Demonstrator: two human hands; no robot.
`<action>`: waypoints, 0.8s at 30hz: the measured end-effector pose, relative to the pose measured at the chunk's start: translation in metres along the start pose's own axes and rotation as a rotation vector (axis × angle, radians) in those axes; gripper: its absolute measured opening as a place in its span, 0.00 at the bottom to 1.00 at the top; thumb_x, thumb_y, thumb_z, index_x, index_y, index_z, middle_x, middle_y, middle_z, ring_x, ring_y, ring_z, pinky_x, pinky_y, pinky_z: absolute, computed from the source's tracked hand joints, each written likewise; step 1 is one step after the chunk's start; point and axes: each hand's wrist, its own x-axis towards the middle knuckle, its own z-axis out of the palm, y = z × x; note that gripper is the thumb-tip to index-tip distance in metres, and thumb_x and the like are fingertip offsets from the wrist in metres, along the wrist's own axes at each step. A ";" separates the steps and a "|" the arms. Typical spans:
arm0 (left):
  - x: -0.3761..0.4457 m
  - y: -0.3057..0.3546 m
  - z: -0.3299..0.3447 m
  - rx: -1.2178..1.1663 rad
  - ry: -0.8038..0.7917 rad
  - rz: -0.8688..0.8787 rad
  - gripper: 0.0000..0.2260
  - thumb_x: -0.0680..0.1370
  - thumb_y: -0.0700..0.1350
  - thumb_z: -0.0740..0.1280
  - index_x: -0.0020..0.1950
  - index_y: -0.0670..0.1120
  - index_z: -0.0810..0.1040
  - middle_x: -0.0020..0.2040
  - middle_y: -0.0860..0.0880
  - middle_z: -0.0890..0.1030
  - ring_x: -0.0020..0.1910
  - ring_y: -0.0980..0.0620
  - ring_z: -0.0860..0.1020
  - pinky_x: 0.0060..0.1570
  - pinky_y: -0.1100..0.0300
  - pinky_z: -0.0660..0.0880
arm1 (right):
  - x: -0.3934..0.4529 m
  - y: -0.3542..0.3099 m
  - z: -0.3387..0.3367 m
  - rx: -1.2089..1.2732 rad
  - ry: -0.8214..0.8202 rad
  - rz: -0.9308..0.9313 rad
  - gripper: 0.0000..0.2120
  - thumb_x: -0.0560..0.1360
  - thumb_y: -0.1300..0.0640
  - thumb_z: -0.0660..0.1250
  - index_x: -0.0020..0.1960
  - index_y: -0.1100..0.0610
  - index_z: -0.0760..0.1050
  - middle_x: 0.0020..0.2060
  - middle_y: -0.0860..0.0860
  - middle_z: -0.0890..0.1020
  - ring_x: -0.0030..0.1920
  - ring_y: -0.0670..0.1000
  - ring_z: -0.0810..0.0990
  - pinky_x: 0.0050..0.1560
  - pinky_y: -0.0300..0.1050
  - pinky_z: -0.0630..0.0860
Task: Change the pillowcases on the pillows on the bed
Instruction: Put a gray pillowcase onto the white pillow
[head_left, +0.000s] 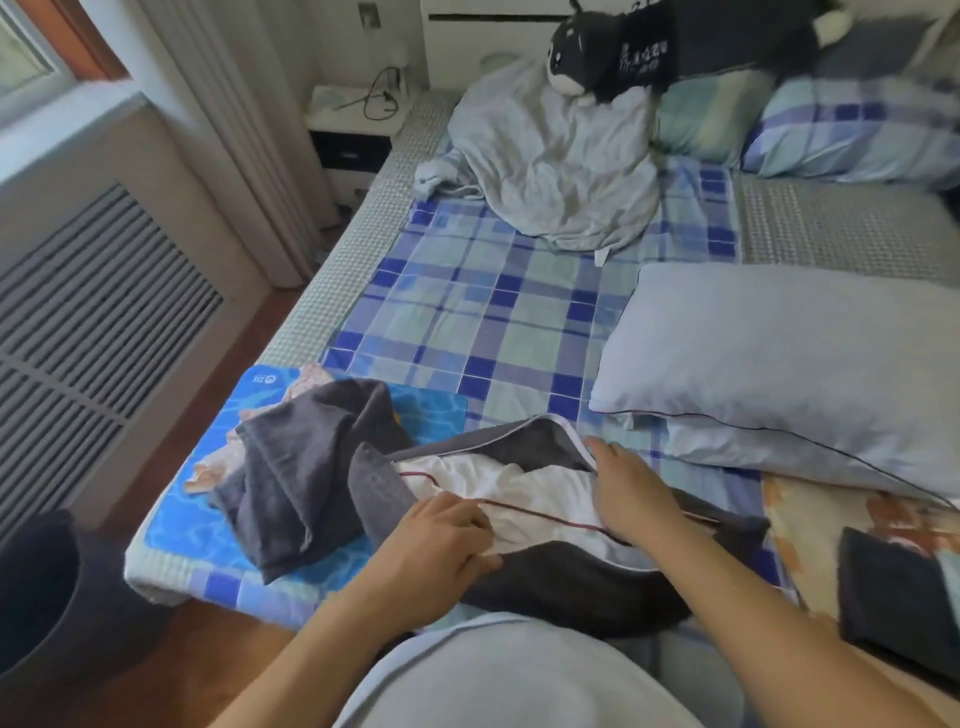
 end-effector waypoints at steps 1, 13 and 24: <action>-0.003 0.000 -0.004 0.005 -0.032 0.035 0.17 0.81 0.61 0.58 0.50 0.53 0.83 0.55 0.58 0.79 0.55 0.55 0.74 0.59 0.58 0.71 | 0.011 -0.006 0.000 0.037 0.019 -0.001 0.28 0.82 0.54 0.59 0.79 0.49 0.53 0.71 0.54 0.72 0.66 0.58 0.75 0.64 0.52 0.73; -0.031 -0.024 -0.011 -0.124 -0.001 -0.180 0.16 0.78 0.60 0.62 0.39 0.50 0.76 0.40 0.53 0.79 0.43 0.49 0.76 0.44 0.52 0.75 | 0.001 -0.113 0.050 -0.070 -0.114 -0.810 0.16 0.81 0.49 0.60 0.67 0.49 0.73 0.67 0.48 0.73 0.64 0.52 0.71 0.64 0.52 0.72; -0.036 -0.068 -0.030 0.270 -0.155 -0.933 0.08 0.79 0.45 0.59 0.56 0.49 0.75 0.55 0.49 0.82 0.55 0.43 0.82 0.43 0.54 0.66 | 0.001 -0.123 0.078 -0.361 0.003 -0.965 0.27 0.76 0.54 0.63 0.75 0.45 0.64 0.79 0.48 0.59 0.67 0.58 0.68 0.47 0.55 0.78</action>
